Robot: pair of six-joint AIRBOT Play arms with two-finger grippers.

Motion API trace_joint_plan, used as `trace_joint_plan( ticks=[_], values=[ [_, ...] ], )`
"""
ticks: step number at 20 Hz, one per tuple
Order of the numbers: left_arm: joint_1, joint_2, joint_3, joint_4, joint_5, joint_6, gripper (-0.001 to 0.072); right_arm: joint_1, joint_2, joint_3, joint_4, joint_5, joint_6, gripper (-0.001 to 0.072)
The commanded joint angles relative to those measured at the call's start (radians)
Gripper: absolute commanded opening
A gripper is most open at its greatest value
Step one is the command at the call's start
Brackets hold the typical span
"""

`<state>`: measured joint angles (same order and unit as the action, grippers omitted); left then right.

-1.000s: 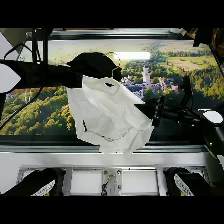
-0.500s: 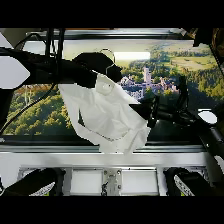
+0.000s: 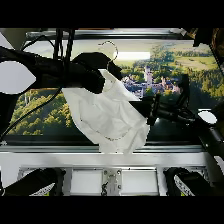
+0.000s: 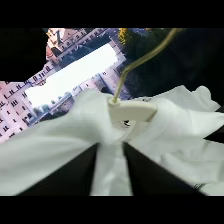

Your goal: Fold the clothes and pants, and hang the long-sleeved shirts on hangers.

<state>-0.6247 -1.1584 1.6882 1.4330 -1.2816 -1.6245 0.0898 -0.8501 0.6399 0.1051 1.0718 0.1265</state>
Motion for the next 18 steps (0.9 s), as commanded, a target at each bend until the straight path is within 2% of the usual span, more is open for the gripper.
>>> trace_joint_plan(
  ticks=[1, 5, 8, 10, 11, 12, 15, 18],
  values=[
    [0.002, 0.01, 0.002, 0.013, 0.003, 0.001, 0.0552, 0.001, 0.0, 0.0, 0.012, 0.002, 0.001, 0.0014],
    [0.087, 0.084, 0.002, 0.013, 0.034, 0.001, 0.0551, 0.001, 0.0, 0.0, 0.018, 0.002, 0.009, 0.001],
    [0.203, 0.162, -0.001, 0.013, 0.004, -0.011, 0.055, 0.0, 0.001, 0.001, 0.062, -0.005, 0.013, 0.0009],
    [0.274, 0.199, -0.002, 0.013, -0.035, -0.034, 0.0544, -0.001, 0.008, 0.014, 0.063, -0.06, 0.051, 0.0008],
    [0.302, 0.211, -0.002, 0.013, -0.06, -0.04, 0.0307, -0.002, 0.017, 0.026, 0.061, -0.099, 0.058, 0.0008],
    [0.323, 0.221, -0.002, 0.013, -0.086, -0.039, 0.0014, -0.002, 0.028, 0.044, 0.043, -0.143, 0.067, 0.0008],
    [0.341, 0.224, -0.002, 0.012, -0.116, -0.034, 0.0014, -0.003, 0.055, 0.141, -0.129, -0.274, 0.17, 0.0007],
    [0.321, 0.208, -0.012, 0.008, -0.113, -0.032, 0.0015, -0.072, 0.058, 0.269, -0.396, -0.278, 0.381, 0.0007]
  ],
)
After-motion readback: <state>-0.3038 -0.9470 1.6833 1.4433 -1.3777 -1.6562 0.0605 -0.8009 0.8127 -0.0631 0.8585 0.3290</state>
